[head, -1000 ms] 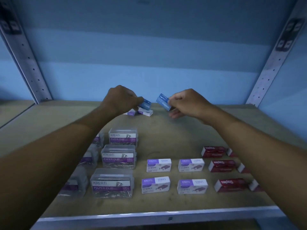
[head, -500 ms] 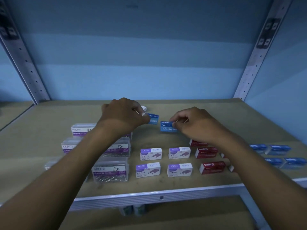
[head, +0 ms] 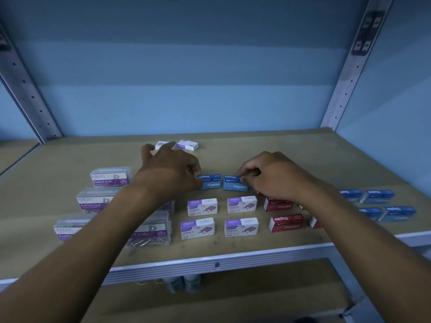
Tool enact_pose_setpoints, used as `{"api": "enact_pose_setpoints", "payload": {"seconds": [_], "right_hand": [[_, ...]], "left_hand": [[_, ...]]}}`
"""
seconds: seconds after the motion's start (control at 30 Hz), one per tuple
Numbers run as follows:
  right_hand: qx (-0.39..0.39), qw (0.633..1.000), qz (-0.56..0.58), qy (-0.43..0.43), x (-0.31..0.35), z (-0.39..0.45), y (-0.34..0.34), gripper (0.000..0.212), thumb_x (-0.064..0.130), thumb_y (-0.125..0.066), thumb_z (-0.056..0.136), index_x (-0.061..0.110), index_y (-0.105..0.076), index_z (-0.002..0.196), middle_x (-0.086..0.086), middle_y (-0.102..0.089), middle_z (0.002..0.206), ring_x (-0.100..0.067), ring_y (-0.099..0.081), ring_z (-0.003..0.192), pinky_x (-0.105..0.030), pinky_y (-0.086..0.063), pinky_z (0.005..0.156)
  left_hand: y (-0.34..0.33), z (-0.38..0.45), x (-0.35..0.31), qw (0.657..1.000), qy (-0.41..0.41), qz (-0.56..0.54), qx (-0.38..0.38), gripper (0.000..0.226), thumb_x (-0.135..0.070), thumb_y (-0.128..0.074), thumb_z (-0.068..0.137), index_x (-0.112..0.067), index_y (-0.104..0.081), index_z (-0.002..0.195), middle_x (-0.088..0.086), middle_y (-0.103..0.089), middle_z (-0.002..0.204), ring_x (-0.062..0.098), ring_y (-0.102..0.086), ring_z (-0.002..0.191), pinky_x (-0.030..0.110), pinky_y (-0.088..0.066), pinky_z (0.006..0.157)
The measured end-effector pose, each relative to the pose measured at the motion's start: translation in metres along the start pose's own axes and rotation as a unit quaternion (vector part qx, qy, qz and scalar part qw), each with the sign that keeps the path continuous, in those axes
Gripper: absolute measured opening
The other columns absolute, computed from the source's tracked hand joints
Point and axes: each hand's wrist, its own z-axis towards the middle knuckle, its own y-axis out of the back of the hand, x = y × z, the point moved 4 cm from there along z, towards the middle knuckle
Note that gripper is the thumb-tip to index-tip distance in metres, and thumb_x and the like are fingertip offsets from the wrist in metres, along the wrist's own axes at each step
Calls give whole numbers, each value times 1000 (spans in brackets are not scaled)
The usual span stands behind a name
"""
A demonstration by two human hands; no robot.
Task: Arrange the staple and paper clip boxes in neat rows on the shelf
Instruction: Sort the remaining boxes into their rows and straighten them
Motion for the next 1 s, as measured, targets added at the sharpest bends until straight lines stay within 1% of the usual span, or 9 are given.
{"api": "enact_pose_setpoints", "payload": {"seconds": [0.1,0.2,0.3,0.37,0.57,0.73,0.8,0.9,1.0], "right_hand": [[4,1000,-3,10,0,-1,2,18,32,-66,91,34,-78,105,12,-74,102,-1,-64,89,-11,-42,69],[-6,1000,10,23,1,-1,8,20,29,-66,91,33,-76,107,15,-72,108,2,-63,93,-5,-41,74],[-23,999,18,29,4,-2,17,22,29,-68,90,33,-74,111,14,-71,108,2,-63,95,-14,-49,83],[-23,999,18,35,7,-3,19,26,29,-72,88,33,-73,113,14,-70,108,1,-63,96,-21,-52,87],[12,999,-5,39,16,1,6,41,26,-82,80,26,-70,119,9,-69,109,-4,-63,92,-26,-55,88],[3,999,-7,48,15,7,-1,31,21,-83,77,24,-76,107,9,-72,98,-2,-66,84,-25,-57,84],[-3,998,-6,57,16,7,-3,23,17,-81,79,22,-78,101,8,-74,93,-3,-68,83,-27,-58,84],[-10,998,-4,61,17,6,-4,17,12,-77,81,22,-79,96,6,-75,90,-5,-69,82,-30,-59,83],[-31,997,34,67,15,3,5,18,10,-77,81,22,-80,94,9,-76,86,0,-69,77,-24,-59,81]], "left_hand": [[2,0,-3,1000,-9,29,4,23,-52,-68,77,-36,-69,94,-17,-59,109,12,-30,137,38,-13,109],[6,3,-5,999,-37,24,-13,31,-52,-70,75,-37,-67,103,-19,-62,103,15,-41,117,32,-21,94],[6,7,-10,995,-76,-67,-21,33,-39,-76,75,-34,-68,107,-17,-65,103,12,-51,105,26,-35,89],[6,9,-18,990,-86,-113,-6,34,-31,-78,77,-30,-69,110,-14,-65,106,7,-55,97,20,-41,80],[-7,12,-29,991,-86,-80,61,39,-24,-76,79,-28,-67,117,-10,-65,116,5,-54,94,17,-41,76],[-10,15,-33,993,-77,-64,54,26,-20,-76,79,-27,-74,104,-7,-69,103,0,-50,70,17,-38,67],[-10,17,-34,994,-73,-57,53,24,-20,-75,79,-27,-75,102,-7,-70,102,0,-50,70,17,-39,68],[-10,18,-34,995,-62,-54,55,23,-20,-77,79,-27,-76,101,-7,-72,102,3,-54,83,17,-38,73],[-6,18,-35,996,-50,-62,50,22,-18,-77,79,-26,-77,100,-7,-73,100,6,-57,85,17,-39,67]]}}
